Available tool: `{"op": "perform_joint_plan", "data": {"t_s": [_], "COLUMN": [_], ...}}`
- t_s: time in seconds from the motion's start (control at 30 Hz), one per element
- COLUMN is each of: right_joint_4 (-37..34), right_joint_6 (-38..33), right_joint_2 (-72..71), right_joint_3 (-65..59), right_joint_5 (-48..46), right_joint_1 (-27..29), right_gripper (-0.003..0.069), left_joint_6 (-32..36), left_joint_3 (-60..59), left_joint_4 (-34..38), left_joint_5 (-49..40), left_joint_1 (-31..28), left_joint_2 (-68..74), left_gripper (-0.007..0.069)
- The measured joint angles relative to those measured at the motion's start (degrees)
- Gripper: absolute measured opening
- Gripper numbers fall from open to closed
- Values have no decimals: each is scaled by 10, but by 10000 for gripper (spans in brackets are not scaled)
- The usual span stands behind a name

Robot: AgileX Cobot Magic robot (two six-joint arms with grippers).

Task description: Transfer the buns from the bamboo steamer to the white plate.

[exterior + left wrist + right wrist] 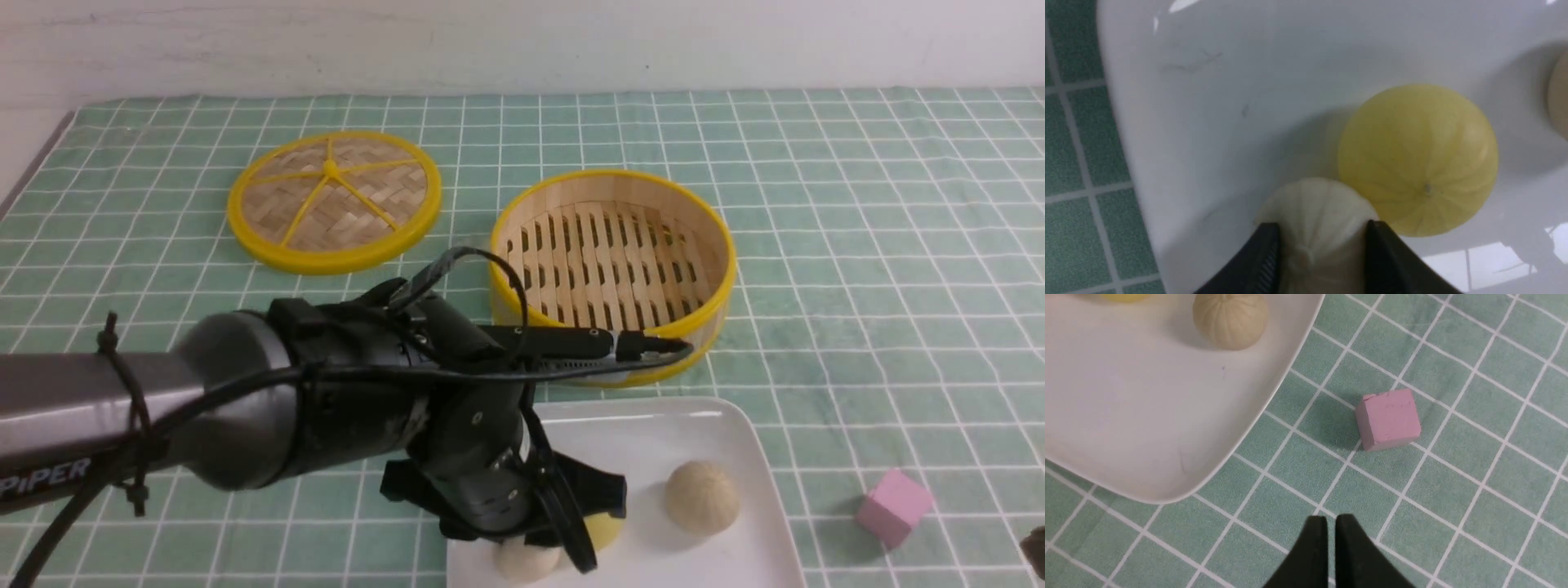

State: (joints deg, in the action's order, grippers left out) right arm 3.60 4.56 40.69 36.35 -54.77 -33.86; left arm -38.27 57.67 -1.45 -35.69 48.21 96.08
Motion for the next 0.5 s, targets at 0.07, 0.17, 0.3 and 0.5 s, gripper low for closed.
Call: {"op": "perform_joint_plan", "data": {"t_s": [0.07, 0.17, 0.3, 0.5], "right_joint_4": [0, -1, -1, -9], "right_joint_6": [0, 0, 0, 0], "right_joint_2": [-1, -19, -98, -242], "right_joint_3": [16, 49, 78, 80], "right_joint_5": [-22, -72, -122, -134], "right_joint_1": [0, 0, 0, 0], "right_gripper": [-9, -15, -15, -15], "left_joint_6": [0, 0, 0, 0], "left_joint_3": [4, 17, 44, 55], "left_joint_4": [0, -13, -51, -79], "left_joint_5": [-2, -11, -58, -89], "left_joint_1": [0, 0, 0, 0], "left_joint_2": [-2, -18, -50, -84], "left_gripper": [358, 395, 407, 409]}}
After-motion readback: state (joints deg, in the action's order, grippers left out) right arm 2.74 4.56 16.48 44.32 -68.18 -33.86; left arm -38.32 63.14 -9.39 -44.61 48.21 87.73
